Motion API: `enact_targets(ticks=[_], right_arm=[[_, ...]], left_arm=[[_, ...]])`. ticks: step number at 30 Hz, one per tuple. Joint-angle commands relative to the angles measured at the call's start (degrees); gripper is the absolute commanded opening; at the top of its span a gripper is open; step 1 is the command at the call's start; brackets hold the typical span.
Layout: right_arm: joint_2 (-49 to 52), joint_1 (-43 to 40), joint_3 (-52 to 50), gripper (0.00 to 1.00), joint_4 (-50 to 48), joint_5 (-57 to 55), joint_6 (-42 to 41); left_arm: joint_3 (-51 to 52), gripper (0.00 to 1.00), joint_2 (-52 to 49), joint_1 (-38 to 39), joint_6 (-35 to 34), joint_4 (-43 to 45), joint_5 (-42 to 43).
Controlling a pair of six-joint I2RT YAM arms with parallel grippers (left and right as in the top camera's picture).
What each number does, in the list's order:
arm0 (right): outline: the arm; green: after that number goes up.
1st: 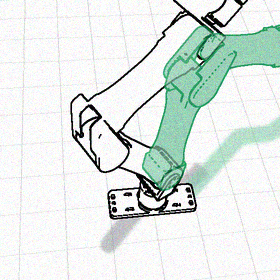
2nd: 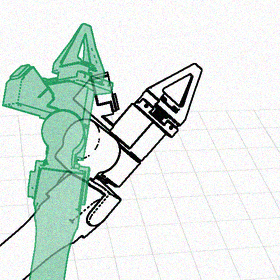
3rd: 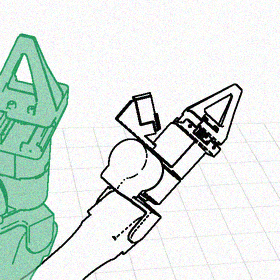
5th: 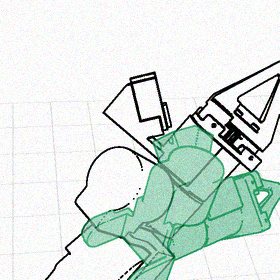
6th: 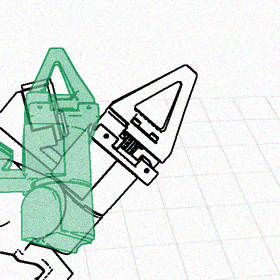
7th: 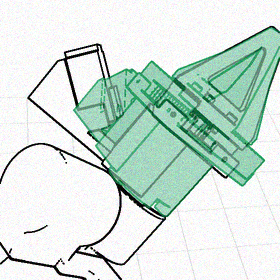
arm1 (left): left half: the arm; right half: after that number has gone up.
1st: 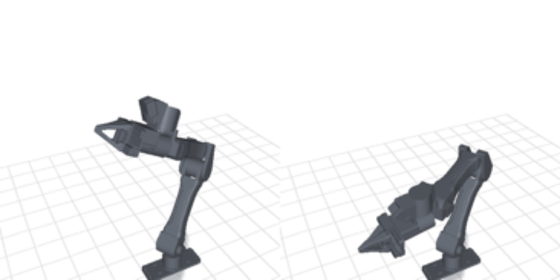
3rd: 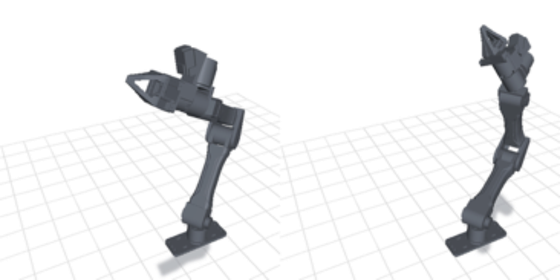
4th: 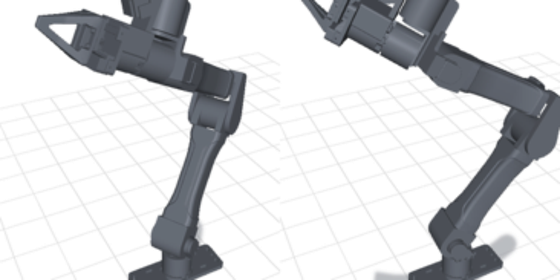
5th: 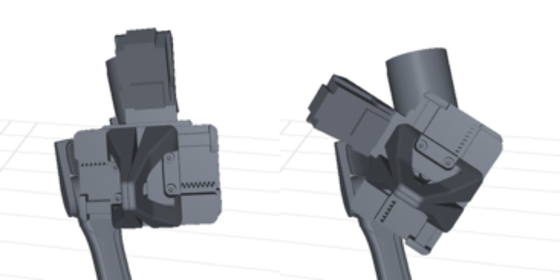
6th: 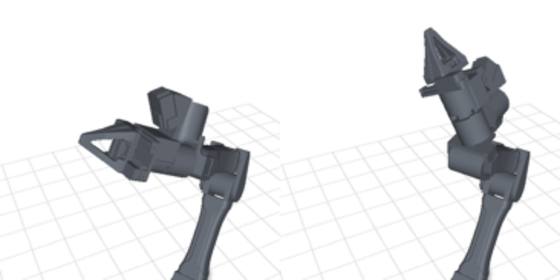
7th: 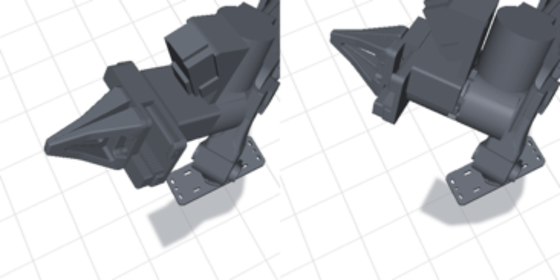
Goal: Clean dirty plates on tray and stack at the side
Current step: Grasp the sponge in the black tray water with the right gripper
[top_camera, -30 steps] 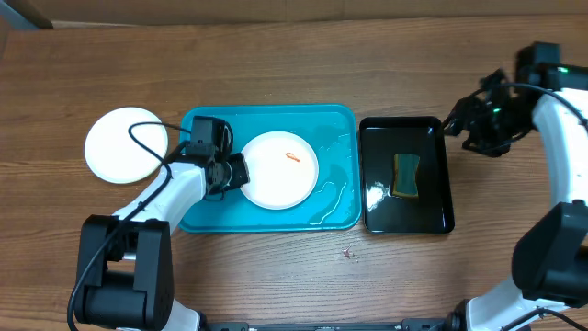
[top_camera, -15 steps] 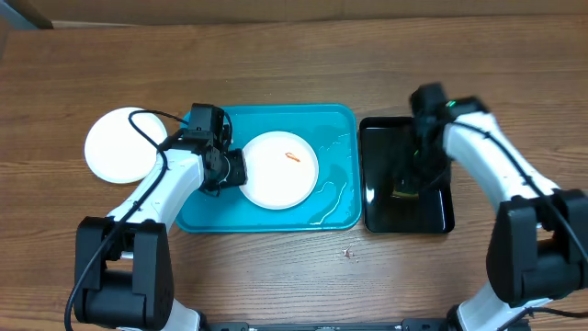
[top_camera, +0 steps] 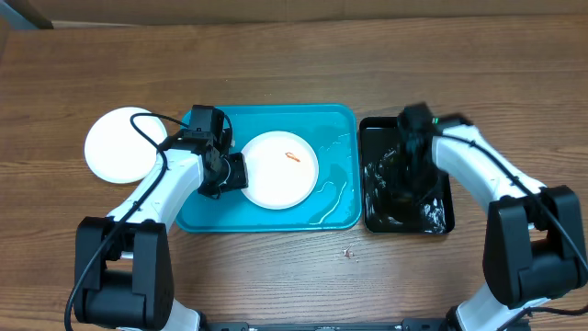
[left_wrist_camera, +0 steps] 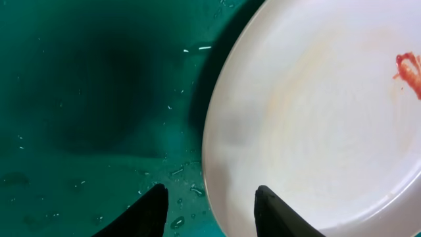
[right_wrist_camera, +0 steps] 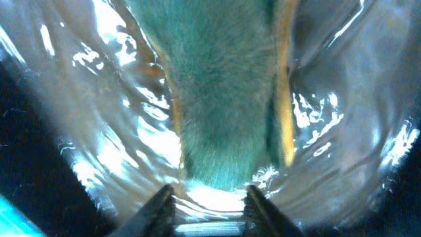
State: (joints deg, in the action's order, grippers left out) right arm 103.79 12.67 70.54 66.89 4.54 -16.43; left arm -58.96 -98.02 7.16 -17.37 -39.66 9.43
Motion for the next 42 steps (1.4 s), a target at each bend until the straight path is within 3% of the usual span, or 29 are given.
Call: enact_targets(ticks=[1,3,6,9,11,19,21,24,26,29,32,33,35,37,42], right_arm=[[-0.24,-1.18,9.57,0.8,2.1,-0.72,0.28],[-0.24,-1.49,10.95,0.89,1.11,-3.91,0.28],[-0.07,-1.55,9.86,0.9,-1.73,-6.93,0.26],[-0.07,-1.55,6.97,0.85,-5.4,-7.02,0.26],[-0.07,-1.49,3.85,0.76,-8.9,-7.02,0.24],[-0.07,-1.49,-5.77,0.69,-18.34,-6.91,0.28],[-0.07,-1.49,-6.54,0.64,-18.82,-5.05,0.28],[-0.07,-1.49,-6.54,0.37,-19.15,-3.21,0.28],[-0.07,-1.49,-6.54,0.29,-19.56,-3.19,0.28],[-0.07,-1.49,-6.54,0.31,-20.33,-3.19,0.28],[-0.07,-1.49,-6.51,0.49,-20.28,-1.99,0.24],[-0.07,-1.49,-6.51,0.5,-20.13,-0.83,0.26],[-0.07,-1.49,-6.51,0.34,-20.15,0.5,0.48],[-0.07,-1.49,-6.54,0.05,-20.2,0.44,3.13],[-0.07,-1.49,-6.43,0.04,-20.15,0.5,3.39]], left_arm=[[-0.92,0.45,-0.46,0.44,1.07,-0.44,0.74],[-0.87,0.45,-0.59,0.68,1.07,-0.79,0.72],[-0.79,0.46,-0.76,0.81,1.07,-0.92,0.72],[-0.76,0.46,-0.79,0.81,1.07,-1.05,0.74],[-0.76,0.46,-0.79,0.81,1.07,-1.25,0.76],[-0.52,0.46,-0.98,0.81,0.59,-2.27,0.72],[-0.28,0.46,-0.98,0.81,0.35,-1.75,0.72],[-0.04,0.46,-1.31,0.81,-1.05,-1.4,0.72],[0.31,0.46,-1.7,0.81,-2.25,-1.14,0.72],[1.29,0.42,-2.51,0.92,-3.67,0.76,0.74],[1.31,0.36,-2.89,0.92,-3.67,1.57,0.72],[1.31,0.34,-2.89,0.92,-3.67,1.66,0.72],[1.36,0.33,-2.89,0.92,-3.67,2.05,0.72],[1.42,0.32,-2.91,0.92,-3.61,2.45,0.68],[1.44,0.33,-2.91,0.92,-3.63,3.89,0.5]])
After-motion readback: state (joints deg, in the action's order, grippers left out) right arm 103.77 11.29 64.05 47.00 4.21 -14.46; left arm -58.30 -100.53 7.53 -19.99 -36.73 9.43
